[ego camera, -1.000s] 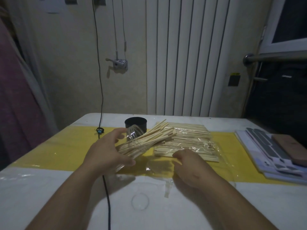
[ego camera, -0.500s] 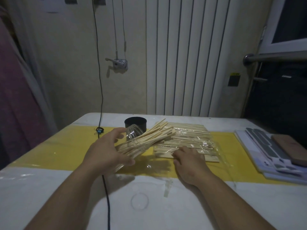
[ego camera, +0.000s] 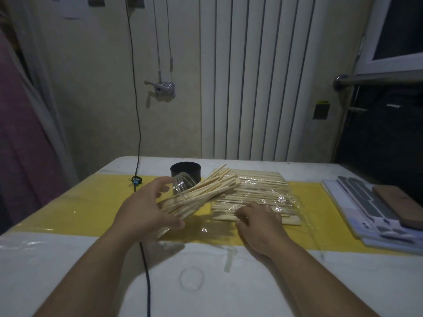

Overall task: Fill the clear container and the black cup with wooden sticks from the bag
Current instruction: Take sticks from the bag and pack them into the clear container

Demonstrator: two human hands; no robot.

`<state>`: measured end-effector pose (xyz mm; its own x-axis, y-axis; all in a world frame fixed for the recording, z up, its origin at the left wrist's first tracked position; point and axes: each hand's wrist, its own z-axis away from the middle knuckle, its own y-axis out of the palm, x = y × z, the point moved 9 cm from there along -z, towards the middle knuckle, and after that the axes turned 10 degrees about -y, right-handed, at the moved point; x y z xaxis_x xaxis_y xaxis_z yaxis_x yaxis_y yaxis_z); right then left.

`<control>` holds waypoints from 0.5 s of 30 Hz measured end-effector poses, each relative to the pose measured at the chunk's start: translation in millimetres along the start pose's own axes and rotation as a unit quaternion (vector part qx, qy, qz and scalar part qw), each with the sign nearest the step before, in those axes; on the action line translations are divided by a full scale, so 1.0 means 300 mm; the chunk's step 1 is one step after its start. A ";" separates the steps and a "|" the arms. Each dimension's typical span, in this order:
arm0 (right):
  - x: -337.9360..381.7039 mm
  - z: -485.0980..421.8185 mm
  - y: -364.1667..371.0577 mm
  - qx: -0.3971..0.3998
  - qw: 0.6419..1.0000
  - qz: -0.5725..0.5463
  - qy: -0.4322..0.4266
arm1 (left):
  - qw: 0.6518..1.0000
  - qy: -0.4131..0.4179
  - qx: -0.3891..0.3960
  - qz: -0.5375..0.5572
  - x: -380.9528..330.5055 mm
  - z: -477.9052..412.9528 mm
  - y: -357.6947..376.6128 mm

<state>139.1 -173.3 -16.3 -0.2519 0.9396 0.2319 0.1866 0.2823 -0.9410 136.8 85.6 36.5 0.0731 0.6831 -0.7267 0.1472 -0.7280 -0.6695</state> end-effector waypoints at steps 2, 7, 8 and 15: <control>-0.001 0.000 0.003 0.003 1.000 0.005 0.003 | 1.000 0.001 -0.001 -0.002 0.001 -0.001 0.001; -0.001 -0.001 -0.007 -0.005 1.000 0.023 0.007 | 1.000 0.003 -0.005 -0.002 0.000 -0.004 -0.001; -0.001 -0.003 -0.008 -0.009 1.000 0.014 0.005 | 1.000 0.002 -0.005 -0.001 0.001 -0.005 -0.001; 0.007 -0.006 -0.006 -0.031 0.997 -0.073 -0.018 | 1.000 0.004 -0.009 -0.007 0.004 -0.008 -0.002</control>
<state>140.0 -171.5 -13.7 -0.3143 0.8800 0.3560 0.2035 0.4288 -0.8802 139.1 86.9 36.4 0.0783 0.6941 -0.7156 0.1657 -0.7169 -0.6772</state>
